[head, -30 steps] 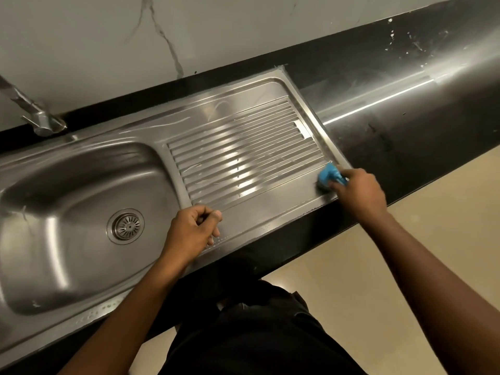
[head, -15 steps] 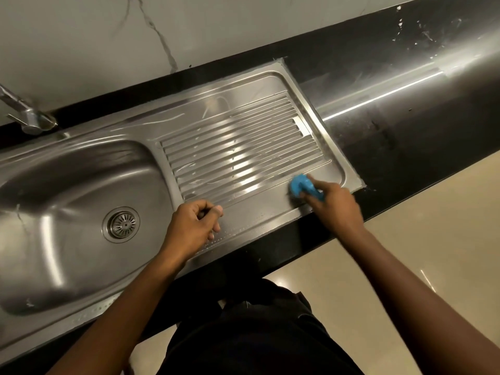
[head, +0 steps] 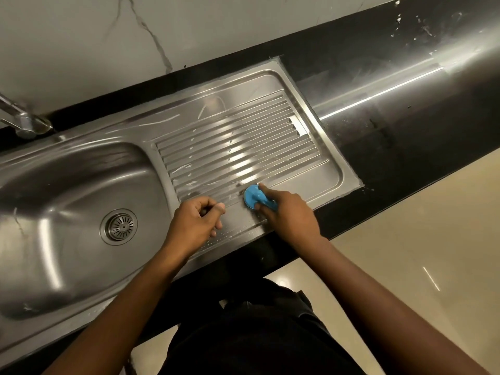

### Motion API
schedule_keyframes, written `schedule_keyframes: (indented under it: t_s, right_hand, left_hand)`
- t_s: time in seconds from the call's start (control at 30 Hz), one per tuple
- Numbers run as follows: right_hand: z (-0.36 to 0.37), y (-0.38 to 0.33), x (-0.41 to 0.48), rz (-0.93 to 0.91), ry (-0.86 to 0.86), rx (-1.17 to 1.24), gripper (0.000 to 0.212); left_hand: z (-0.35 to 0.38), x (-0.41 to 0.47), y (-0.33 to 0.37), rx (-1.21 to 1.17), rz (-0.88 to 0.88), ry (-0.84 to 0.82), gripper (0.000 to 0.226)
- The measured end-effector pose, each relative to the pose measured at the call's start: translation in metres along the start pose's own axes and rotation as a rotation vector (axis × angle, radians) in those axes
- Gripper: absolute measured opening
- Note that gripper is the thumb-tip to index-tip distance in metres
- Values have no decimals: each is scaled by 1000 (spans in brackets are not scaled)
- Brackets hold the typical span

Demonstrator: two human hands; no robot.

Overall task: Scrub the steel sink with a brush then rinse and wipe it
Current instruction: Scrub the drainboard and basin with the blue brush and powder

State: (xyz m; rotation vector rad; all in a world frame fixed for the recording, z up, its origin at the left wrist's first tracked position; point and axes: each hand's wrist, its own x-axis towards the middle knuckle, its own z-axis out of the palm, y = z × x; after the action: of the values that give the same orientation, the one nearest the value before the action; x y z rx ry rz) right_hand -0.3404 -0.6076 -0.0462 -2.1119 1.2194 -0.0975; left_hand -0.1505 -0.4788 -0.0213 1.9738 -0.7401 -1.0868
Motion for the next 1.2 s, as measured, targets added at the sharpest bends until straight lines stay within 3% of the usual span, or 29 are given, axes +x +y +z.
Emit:
schedule_keyframes:
  t_s: [0.07, 0.23, 0.37, 0.57, 0.7, 0.87, 1.03, 1.2]
  right_hand:
    - [-18, 21, 8, 34, 0, 1, 54]
    - [-85, 80, 39, 218, 183, -22, 54]
    - [-99, 80, 49, 305, 241, 43, 54]
    - [-59, 59, 6, 237, 67, 0, 51]
    - [-85, 66, 7, 252, 9, -152, 52]
    - [-131, 91, 31, 254, 120, -341, 52]
    - [-110, 89, 46, 139, 232, -371, 56]
    - [-121, 86, 38, 180, 162, -436, 55]
  left_hand:
    - [1, 0, 2, 0, -1, 1, 22]
    - [2, -2, 1, -1, -7, 2, 21]
    - [5, -3, 2, -3, -8, 0, 20]
    - [11, 1, 4, -5, 0, -18, 21]
    - [13, 2, 8, 9, 11, -27, 20]
    - [15, 2, 11, 7, 16, -6, 21]
    - [17, 0, 10, -2, 6, -10, 21]
    - [19, 3, 12, 0, 13, -16, 20]
